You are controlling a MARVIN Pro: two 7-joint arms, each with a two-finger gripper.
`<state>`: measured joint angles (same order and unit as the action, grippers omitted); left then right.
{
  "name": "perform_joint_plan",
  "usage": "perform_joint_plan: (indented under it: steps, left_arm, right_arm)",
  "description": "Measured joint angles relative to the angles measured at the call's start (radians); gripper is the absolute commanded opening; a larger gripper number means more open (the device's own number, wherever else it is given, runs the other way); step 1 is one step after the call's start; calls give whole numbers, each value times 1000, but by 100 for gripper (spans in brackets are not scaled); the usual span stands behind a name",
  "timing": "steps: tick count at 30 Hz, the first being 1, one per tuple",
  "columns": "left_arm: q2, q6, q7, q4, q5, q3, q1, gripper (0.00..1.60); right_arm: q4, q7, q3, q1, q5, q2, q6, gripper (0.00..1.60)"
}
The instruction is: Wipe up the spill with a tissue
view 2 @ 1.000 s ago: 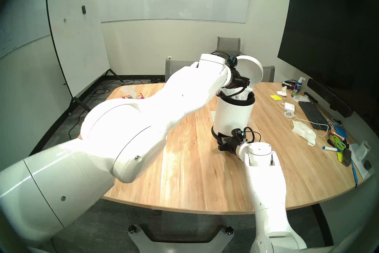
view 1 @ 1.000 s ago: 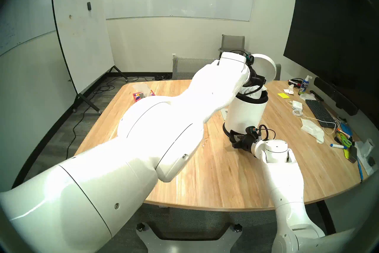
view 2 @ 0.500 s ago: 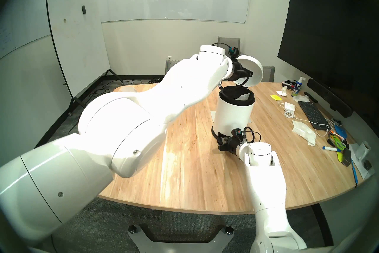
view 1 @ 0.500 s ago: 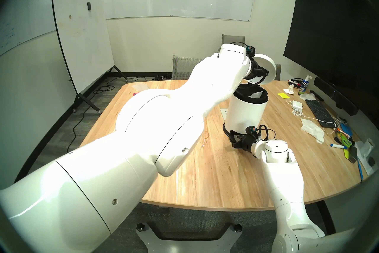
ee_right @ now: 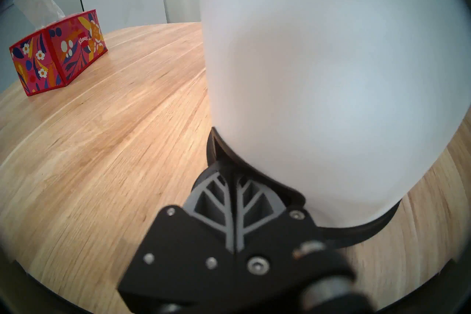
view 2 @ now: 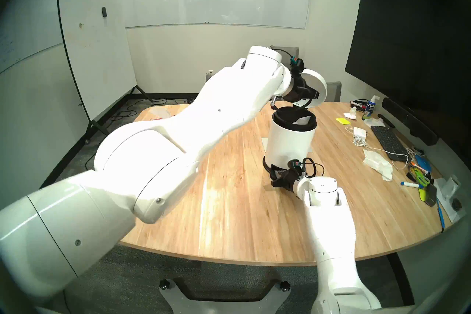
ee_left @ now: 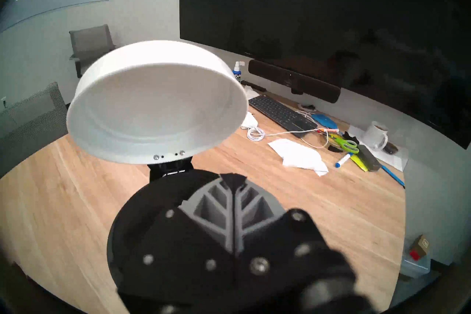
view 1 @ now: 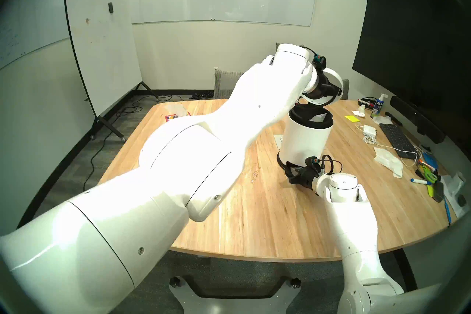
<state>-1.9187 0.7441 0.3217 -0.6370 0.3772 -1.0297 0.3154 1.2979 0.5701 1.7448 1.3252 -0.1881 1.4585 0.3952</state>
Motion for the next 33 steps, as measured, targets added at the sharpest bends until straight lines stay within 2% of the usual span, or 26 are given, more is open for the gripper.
perform_joint_plan:
  steps: [11,25,33]
  left_arm:
    - [119,94,76,-151,-23,27,74,0]
    - [244,169,169,-323,-11,18,139,0]
    - [336,211,214,-429,-2,6,191,0]
  right_arm:
    - [0,0,0,0,0,0,-1,0]
    - [1,-2,1,1,0,1,-3,0]
    - [1,-3,1,1,0,2,-4,0]
